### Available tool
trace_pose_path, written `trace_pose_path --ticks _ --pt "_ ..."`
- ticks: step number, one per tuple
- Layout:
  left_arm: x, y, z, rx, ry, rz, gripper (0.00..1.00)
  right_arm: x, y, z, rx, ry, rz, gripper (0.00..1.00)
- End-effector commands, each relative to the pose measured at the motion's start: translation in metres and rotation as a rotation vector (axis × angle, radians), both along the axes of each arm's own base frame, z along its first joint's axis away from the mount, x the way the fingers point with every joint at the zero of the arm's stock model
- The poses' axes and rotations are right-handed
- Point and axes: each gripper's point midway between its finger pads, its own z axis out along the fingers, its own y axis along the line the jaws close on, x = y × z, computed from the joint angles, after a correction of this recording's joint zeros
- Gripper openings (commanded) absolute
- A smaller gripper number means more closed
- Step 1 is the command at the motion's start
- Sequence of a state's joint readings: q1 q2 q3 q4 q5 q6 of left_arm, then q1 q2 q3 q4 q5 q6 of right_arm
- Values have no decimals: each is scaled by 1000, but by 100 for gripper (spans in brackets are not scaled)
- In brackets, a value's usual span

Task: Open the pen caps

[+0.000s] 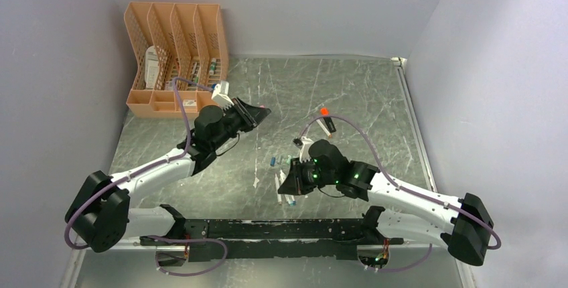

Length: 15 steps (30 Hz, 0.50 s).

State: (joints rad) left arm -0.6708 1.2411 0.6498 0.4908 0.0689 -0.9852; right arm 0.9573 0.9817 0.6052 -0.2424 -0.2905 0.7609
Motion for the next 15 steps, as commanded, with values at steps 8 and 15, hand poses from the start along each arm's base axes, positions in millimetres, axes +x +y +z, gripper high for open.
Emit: trace_pose_path --ticks 8,15 --pt "7 4 17 48 -40 -5 10 19 -42 -30 -334 2 -177 0" --pt "-33 25 -11 114 49 -42 10 34 -53 -77 -530 9 -219 1"
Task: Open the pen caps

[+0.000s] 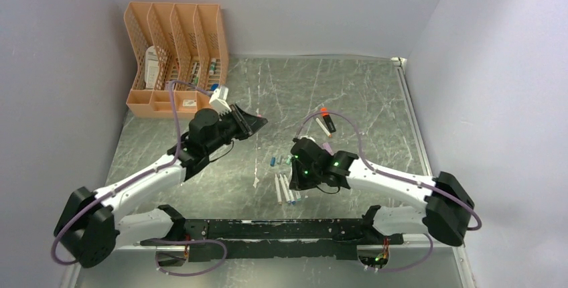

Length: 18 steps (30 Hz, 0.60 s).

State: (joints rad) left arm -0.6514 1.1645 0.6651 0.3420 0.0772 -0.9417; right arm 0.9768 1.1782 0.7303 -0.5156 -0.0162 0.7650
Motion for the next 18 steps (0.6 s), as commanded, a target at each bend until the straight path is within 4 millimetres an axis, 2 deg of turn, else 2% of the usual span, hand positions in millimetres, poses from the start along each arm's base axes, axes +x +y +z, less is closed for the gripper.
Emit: trace_pose_path --ticks 1,8,18 --pt "-30 13 -12 55 38 -47 10 10 -17 -26 -148 -21 -32 2" --pt "-47 23 -25 85 67 -65 10 23 -13 -37 -216 -41 -19 5" --pt "-49 21 -28 92 74 -79 10 26 -9 -54 -251 -23 8 17"
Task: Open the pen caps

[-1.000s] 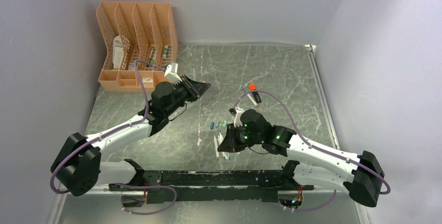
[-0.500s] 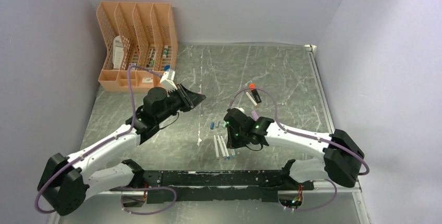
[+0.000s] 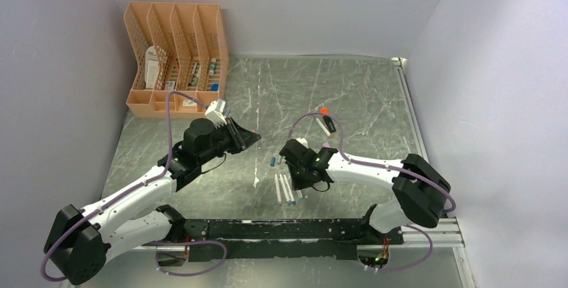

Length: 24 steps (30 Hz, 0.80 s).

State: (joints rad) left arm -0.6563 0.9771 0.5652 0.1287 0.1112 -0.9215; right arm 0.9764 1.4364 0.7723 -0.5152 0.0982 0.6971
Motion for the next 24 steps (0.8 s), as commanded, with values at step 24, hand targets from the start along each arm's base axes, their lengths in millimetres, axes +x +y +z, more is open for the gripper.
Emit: trace_pose_path --ticks 24 --pt "-6 -45 -22 120 65 -210 11 36 -15 64 6 -155 -71 38"
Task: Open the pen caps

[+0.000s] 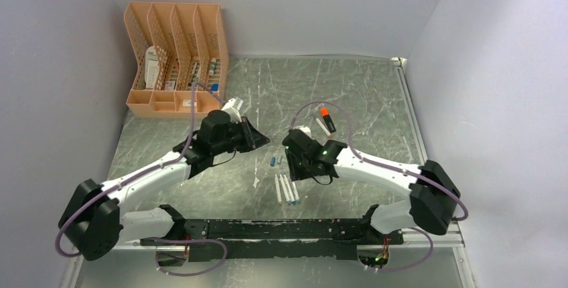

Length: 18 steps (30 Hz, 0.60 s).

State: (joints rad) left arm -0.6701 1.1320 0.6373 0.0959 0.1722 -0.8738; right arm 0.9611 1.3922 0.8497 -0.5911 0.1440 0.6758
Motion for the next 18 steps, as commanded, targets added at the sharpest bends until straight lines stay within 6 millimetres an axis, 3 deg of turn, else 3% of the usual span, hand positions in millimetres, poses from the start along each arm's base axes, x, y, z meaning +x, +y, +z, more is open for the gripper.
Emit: trace_pose_path --ticks 1,9,18 --pt "-10 -34 1 40 8 -151 12 23 -21 40 4 -99 -74 38" --pt "-14 -101 -50 161 137 -290 14 38 -57 83 75 -176 -185 38" --pt "-1 -143 -86 209 194 -318 15 34 -67 95 100 -197 -196 38"
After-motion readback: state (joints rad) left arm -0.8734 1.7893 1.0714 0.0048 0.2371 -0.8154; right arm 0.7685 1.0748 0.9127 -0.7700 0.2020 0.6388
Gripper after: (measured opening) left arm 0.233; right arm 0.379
